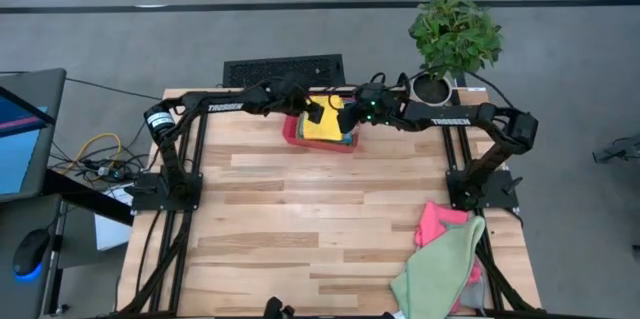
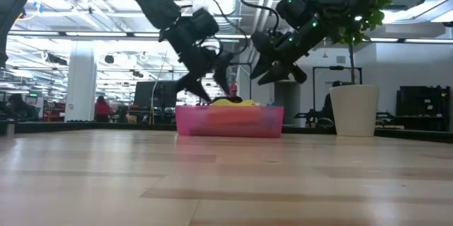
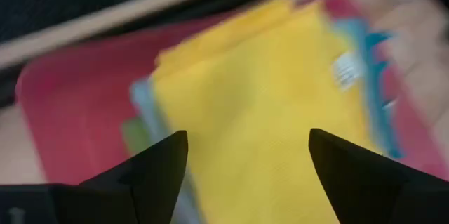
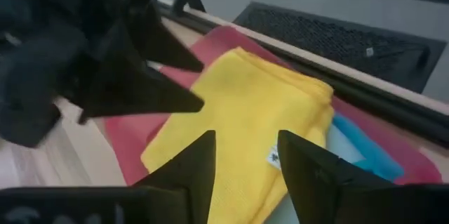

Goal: Fold microfiber towels
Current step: Stack the yellow microfiber cloth on top of the light blue microfiber cloth in the red bin

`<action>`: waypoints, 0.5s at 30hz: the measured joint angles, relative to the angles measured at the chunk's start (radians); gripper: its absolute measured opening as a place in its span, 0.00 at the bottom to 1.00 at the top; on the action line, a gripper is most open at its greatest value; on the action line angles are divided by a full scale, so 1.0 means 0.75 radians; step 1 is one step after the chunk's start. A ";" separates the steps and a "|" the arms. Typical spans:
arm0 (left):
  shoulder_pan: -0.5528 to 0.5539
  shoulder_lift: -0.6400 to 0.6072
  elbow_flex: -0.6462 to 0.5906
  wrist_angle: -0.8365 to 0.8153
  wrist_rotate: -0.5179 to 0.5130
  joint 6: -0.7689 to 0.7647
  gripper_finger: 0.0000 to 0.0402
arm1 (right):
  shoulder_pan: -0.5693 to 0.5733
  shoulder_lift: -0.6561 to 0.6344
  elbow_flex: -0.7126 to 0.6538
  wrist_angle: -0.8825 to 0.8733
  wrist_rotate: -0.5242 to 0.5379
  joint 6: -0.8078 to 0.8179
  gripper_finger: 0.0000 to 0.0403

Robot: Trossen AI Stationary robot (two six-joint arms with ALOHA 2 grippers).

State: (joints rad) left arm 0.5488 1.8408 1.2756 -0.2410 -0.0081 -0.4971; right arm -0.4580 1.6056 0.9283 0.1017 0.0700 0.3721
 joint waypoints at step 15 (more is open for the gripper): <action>-0.062 -0.009 0.082 0.009 -0.078 0.205 0.61 | -0.084 0.279 -0.001 0.196 0.009 -0.033 0.32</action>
State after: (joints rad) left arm 0.5025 1.8338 1.3368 -0.2345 -0.0669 -0.3437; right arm -0.5213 1.8149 0.9279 0.2487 0.0765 0.3473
